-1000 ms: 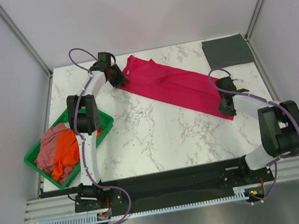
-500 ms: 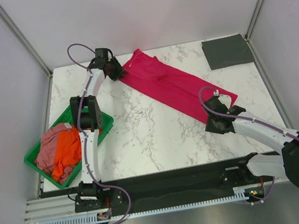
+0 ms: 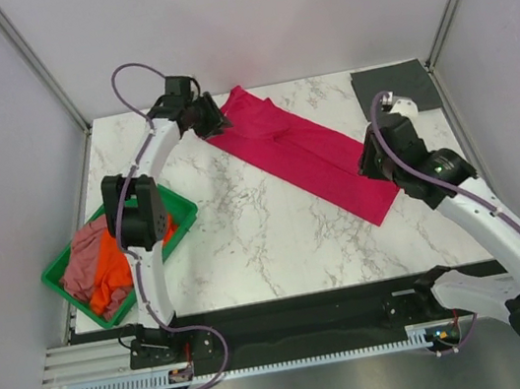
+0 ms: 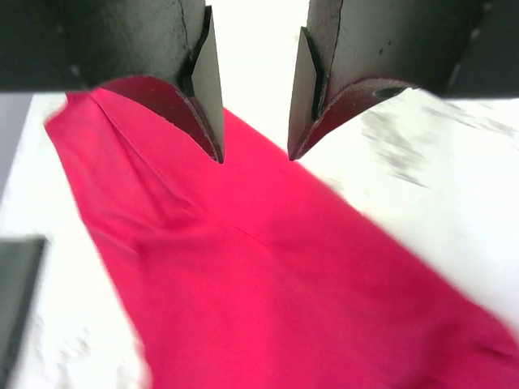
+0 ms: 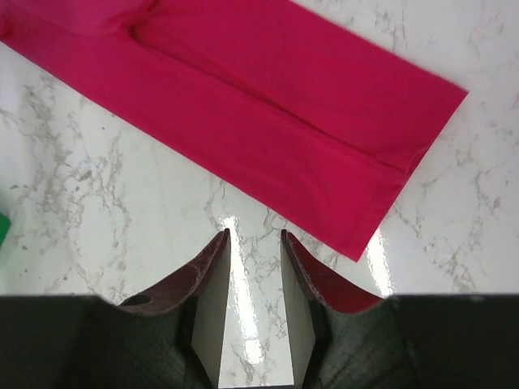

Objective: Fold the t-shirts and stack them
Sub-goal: Fold the tshirt

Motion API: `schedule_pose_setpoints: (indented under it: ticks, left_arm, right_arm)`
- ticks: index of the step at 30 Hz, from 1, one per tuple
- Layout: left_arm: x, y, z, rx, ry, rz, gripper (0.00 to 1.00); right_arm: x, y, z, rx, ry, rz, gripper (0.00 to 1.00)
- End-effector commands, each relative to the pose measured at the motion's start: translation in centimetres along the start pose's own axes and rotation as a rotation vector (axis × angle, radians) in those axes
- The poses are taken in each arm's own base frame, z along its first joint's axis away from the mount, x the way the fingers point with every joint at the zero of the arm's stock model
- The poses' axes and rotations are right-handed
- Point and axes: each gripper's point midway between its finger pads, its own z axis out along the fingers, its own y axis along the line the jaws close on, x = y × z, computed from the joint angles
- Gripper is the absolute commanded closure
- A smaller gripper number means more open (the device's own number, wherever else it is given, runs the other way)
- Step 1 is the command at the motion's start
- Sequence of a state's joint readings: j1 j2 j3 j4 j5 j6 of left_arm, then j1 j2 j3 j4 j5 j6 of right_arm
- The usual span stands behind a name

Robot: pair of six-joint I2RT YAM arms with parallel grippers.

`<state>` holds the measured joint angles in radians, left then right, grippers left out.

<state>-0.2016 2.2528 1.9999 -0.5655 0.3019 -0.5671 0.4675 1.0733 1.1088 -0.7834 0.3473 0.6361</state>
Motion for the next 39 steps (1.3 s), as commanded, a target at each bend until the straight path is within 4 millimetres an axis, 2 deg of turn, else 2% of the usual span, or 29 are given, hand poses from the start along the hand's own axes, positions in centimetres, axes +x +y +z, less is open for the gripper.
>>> schedule_pose_setpoints:
  ticks: [1,3,4,6,7,8,9,10,11,12,13,14,15,16,17,20,21,23,24,25,28,32,39]
  left_arm:
    - [4.2,-9.5,-3.4,0.110,-0.024,0.134,0.55]
    - [6.3,-12.2,-4.5,0.148,-0.022,0.159,0.56]
    - [9.6,-13.3,-4.2,0.161,0.031,0.157,0.56]
    - [12.0,-15.2,-4.4,0.210,0.033,0.146,0.56]
    - [15.4,-15.9,-4.8,0.236,0.081,0.130,0.56]
    - [16.0,-17.3,-5.0,0.287,0.066,0.128,0.56]
    - [17.3,-17.8,-5.0,0.298,0.081,0.123,0.57]
    - [19.8,-18.6,-5.0,0.312,0.116,0.123,0.58]
    - [20.8,-19.2,-4.9,0.327,0.129,0.128,0.59]
    - [21.5,-20.3,-5.0,0.363,0.124,0.136,0.62]
    - [23.8,-21.2,-5.0,0.384,0.159,0.142,0.64]
    - [25.0,-21.6,-4.6,0.399,0.182,0.145,0.68]
    - [25.8,-22.0,-4.5,0.413,0.192,0.146,0.79]
    - [27.1,-22.8,-4.4,0.437,0.203,0.155,0.81]
    - [27.8,-23.0,-4.0,0.443,0.205,0.161,0.83]
    - [29.3,-24.0,-3.2,0.457,0.213,0.179,0.98]
    - [30.2,-23.6,-2.1,0.442,0.230,0.183,0.98]
    - [31.4,-24.3,-1.4,0.451,0.241,0.201,0.98]
    - [32.3,-23.9,-0.3,0.436,0.262,0.206,0.98]
    - [32.8,-24.4,-0.1,0.447,0.268,0.213,0.98]
    - [34.4,-23.8,1.4,0.425,0.299,0.216,0.98]
    - [35.4,-23.3,2.7,0.409,0.312,0.225,0.98]
    - [36.3,-25.3,4.0,0.452,0.325,0.239,0.98]
  right_arm:
    - [-3.1,-1.0,-3.7,0.004,-0.085,-0.081,0.61]
    - [-3.7,-0.3,-4.8,-0.044,-0.091,-0.081,0.62]
    - [-3.7,0.0,-5.4,-0.071,-0.095,-0.081,0.62]
    - [-3.8,0.6,-6.3,-0.120,-0.100,-0.073,0.62]
    - [-4.1,0.6,-6.9,-0.137,-0.115,-0.068,0.62]
    - [-4.0,0.7,-7.2,-0.151,-0.114,-0.067,0.63]
    - [-4.0,0.8,-7.4,-0.163,-0.119,-0.065,0.62]
    - [-4.0,0.8,-7.7,-0.176,-0.124,-0.061,0.63]
    - [-3.5,1.0,-7.7,-0.196,-0.111,-0.065,0.63]
    - [-3.4,1.2,-7.7,-0.211,-0.114,-0.062,0.63]
    - [-3.3,1.3,-7.8,-0.224,-0.118,-0.060,0.64]
    - [-2.7,1.2,-7.4,-0.224,-0.106,-0.065,0.65]
    - [-2.6,1.3,-7.4,-0.237,-0.107,-0.068,0.66]
    - [-2.5,1.2,-7.5,-0.243,-0.109,-0.073,0.67]
    - [-2.4,1.2,-7.5,-0.245,-0.110,-0.076,0.68]
    - [-2.5,0.8,-8.1,-0.250,-0.138,-0.074,0.69]
    - [-2.7,0.7,-8.4,-0.257,-0.151,-0.066,0.69]
    - [-2.7,0.7,-8.9,-0.268,-0.158,-0.057,0.70]
    - [-2.7,0.7,-9.3,-0.278,-0.165,-0.051,0.70]
    - [-2.7,0.8,-9.4,-0.290,-0.164,-0.052,0.70]
    - [-2.4,1.2,-9.7,-0.319,-0.153,-0.047,0.70]
    - [-2.0,1.3,-9.9,-0.341,-0.142,-0.038,0.70]
    - [-1.1,1.0,-9.3,-0.328,-0.123,-0.013,0.71]
